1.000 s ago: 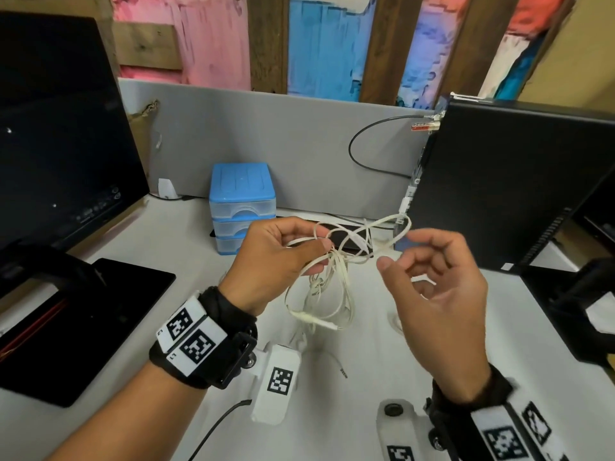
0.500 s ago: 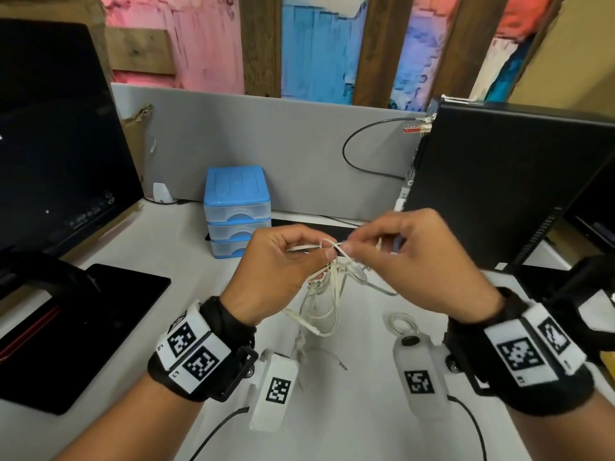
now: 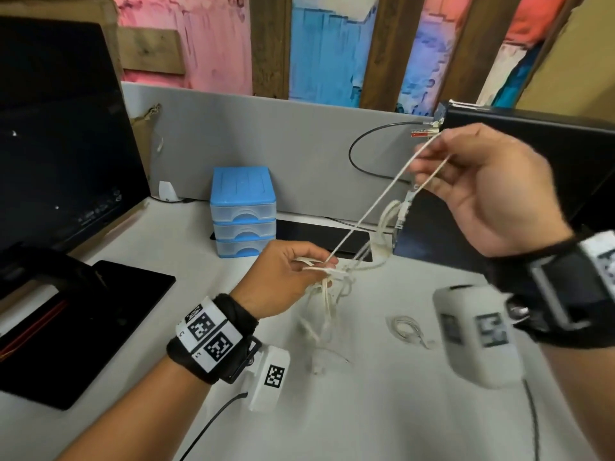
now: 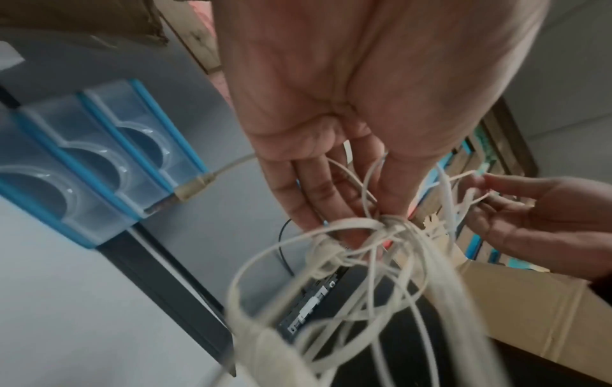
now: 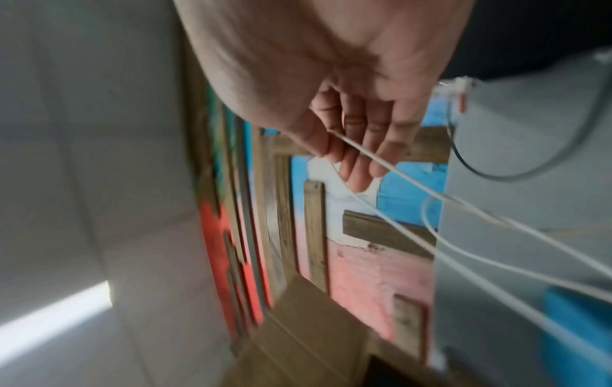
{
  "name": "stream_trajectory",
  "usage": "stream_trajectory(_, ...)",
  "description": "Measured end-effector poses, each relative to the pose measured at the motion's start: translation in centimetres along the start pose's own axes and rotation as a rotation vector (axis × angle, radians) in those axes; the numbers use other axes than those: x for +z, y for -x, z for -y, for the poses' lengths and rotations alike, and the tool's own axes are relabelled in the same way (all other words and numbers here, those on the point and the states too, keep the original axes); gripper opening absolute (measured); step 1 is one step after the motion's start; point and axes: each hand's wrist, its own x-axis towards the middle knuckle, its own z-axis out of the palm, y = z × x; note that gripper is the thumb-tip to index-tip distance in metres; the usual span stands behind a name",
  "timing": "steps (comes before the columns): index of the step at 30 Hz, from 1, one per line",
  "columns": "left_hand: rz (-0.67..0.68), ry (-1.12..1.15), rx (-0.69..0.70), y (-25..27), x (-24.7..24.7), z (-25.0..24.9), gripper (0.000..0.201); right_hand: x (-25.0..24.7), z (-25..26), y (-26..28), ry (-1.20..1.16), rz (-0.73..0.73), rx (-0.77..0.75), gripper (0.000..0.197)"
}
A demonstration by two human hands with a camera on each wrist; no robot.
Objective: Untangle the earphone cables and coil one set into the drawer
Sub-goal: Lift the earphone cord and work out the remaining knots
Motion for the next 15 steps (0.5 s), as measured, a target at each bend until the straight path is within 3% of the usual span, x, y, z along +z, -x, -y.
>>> stream_trajectory(1,-0.020,0.001,0.001,-0.2,-0.2,0.1,0.025,-0.1,0.6,-0.3,-0.075,0.022,0.065,0.018)
stream_trajectory(3,-0.035,0.007,0.008,-0.3,-0.5,0.2,0.030,-0.2,0.8,-0.7,0.110,0.059,0.072,0.012)
stream_trajectory(6,-0.034,-0.025,0.039,-0.3,-0.5,0.2,0.025,0.2,0.0,-0.2,0.968,0.101,-0.196,0.046)
stream_trajectory(8,-0.044,-0.043,0.050,-0.3,-0.2,0.2,0.015,1.2,-0.2,0.7,1.385,0.173,-0.416,0.054)
stream_trajectory(10,-0.046,-0.104,0.091,-0.2,0.1,0.3,0.009,2.3,-0.3,1.5,1.465,0.348,-0.485,0.049)
stream_trajectory(13,-0.041,-0.113,0.113,-0.2,0.1,0.2,0.007,3.6,-1.8,2.0,1.518,0.621,-0.451,0.038)
stream_trajectory(15,-0.037,-0.106,0.122,-0.2,0.0,0.1,0.008,3.9,-3.0,2.0,1.554,0.704,-0.391,0.030)
